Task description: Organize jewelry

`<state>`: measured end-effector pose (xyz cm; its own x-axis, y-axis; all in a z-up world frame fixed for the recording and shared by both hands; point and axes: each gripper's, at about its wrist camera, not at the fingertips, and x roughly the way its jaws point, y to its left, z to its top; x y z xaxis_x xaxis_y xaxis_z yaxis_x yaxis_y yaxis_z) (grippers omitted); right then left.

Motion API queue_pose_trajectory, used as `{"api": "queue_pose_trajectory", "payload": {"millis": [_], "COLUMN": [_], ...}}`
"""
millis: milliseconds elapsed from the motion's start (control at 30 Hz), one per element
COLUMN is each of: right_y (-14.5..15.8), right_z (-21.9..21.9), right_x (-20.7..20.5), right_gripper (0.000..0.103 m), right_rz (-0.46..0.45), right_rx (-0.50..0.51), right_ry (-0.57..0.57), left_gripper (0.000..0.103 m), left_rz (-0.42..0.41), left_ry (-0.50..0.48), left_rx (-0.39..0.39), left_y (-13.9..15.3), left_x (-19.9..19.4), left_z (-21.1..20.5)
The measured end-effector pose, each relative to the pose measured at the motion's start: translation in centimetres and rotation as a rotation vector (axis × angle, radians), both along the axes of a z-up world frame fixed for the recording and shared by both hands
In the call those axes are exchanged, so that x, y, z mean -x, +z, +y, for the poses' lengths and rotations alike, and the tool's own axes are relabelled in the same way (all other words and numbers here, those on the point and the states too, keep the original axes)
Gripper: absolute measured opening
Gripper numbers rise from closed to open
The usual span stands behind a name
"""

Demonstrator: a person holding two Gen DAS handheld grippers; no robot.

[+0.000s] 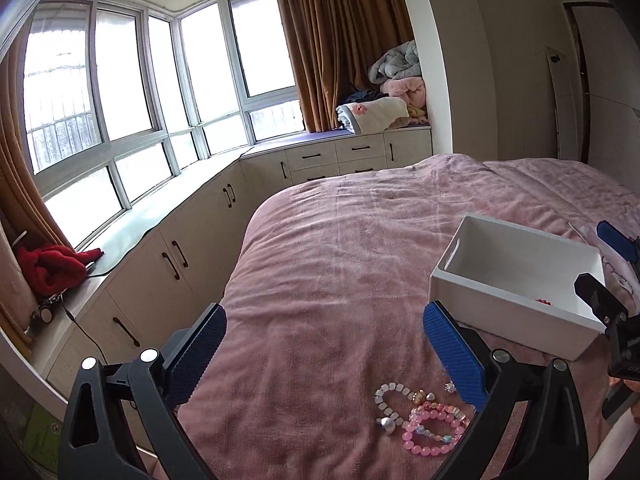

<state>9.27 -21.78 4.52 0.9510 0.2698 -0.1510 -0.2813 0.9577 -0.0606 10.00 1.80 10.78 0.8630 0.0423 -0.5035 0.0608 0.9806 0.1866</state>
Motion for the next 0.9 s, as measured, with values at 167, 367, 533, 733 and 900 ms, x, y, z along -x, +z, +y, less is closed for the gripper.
{"api": "queue_pose_trajectory", "payload": {"millis": [167, 367, 533, 733, 900], "right_y": [-0.6, -2.2, -4.4, -6.6, -8.2], "right_z": [2.5, 5.3, 7.1, 8.4, 9.1], "right_x": [0.8, 0.8, -0.1, -1.6, -2.8], "right_gripper": [0.098, 0.098, 0.098, 0.098, 0.090], "right_rz": [0.002, 0.042, 0.109, 0.178, 0.238], "right_rx": [0.053, 0.124, 0.180, 0.216, 0.247], "right_ry": [0.046, 0.095, 0.127, 0.143, 0.157], "left_gripper": [0.099, 0.099, 0.099, 0.099, 0.099], "left_rz": [0.016, 0.042, 0.050, 0.084, 0.137], "left_ry": [0.033, 0.095, 0.105, 0.086, 0.017], "left_rx": [0.088, 0.228, 0.263, 0.214, 0.168], "left_y": [-2.7, -7.3, -10.9, -13.1, -14.9], "left_x": [2.4, 2.5, 1.6, -0.4, -1.4], "left_z": [2.5, 4.4, 5.1, 4.8, 3.8]}}
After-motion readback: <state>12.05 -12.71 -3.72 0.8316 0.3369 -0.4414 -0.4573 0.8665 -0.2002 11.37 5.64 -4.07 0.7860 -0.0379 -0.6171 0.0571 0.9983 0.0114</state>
